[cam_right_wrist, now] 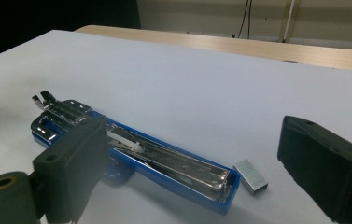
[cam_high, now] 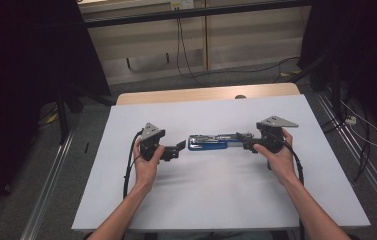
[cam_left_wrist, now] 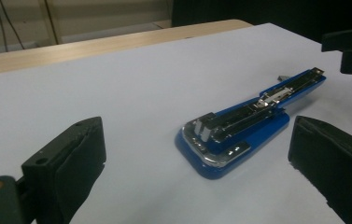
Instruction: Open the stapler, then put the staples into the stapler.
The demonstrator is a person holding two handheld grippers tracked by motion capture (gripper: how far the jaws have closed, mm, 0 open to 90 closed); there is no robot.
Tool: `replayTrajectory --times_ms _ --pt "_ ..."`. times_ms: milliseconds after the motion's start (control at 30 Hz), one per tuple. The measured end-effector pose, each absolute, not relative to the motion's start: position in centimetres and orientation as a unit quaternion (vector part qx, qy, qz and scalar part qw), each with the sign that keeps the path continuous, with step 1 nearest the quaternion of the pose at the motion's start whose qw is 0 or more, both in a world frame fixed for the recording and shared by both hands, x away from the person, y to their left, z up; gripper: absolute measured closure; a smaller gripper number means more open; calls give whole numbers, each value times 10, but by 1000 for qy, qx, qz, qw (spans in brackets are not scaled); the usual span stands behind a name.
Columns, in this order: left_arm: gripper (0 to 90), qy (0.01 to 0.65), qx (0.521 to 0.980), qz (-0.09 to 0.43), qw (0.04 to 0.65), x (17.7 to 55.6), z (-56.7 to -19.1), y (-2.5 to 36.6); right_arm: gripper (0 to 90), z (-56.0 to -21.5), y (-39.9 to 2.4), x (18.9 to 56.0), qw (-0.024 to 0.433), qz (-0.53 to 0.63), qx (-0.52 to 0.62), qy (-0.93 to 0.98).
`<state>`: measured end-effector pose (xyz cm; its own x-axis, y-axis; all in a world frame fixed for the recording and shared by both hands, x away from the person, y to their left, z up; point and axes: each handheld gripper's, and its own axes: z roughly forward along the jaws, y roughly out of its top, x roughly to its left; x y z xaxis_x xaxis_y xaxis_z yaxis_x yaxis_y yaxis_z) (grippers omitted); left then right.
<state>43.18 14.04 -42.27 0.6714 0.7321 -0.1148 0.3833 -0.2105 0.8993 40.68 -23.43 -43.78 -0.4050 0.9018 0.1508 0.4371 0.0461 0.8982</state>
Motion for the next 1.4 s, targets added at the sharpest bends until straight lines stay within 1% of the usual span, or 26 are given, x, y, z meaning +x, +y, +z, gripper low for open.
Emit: replayTrajectory --times_ms 67,200,467,767,967,1133,1233,1333,1400 --pt "44 368 757 179 510 431 -420 142 86 -438 -235 406 235 483 490 686" --pt "49 365 755 178 516 429 -417 145 81 -436 -238 405 235 483 491 686" --pt "49 365 758 187 507 426 -415 145 84 -431 -240 405 241 473 485 695" --pt "49 360 761 190 504 418 -414 152 87 -426 -246 410 232 451 495 706" --pt "49 358 767 188 498 410 -415 158 65 -423 -250 415 213 446 502 710" --pt "61 335 783 196 487 401 -415 161 67 -423 -250 419 198 441 502 717" --pt "61 347 776 192 490 393 -415 167 62 -421 -251 422 186 440 501 722" --pt "61 354 773 205 484 386 -414 173 71 -416 -251 424 178 444 490 729" --pt "60 355 771 207 486 382 -412 176 66 -413 -252 425 181 444 489 729"
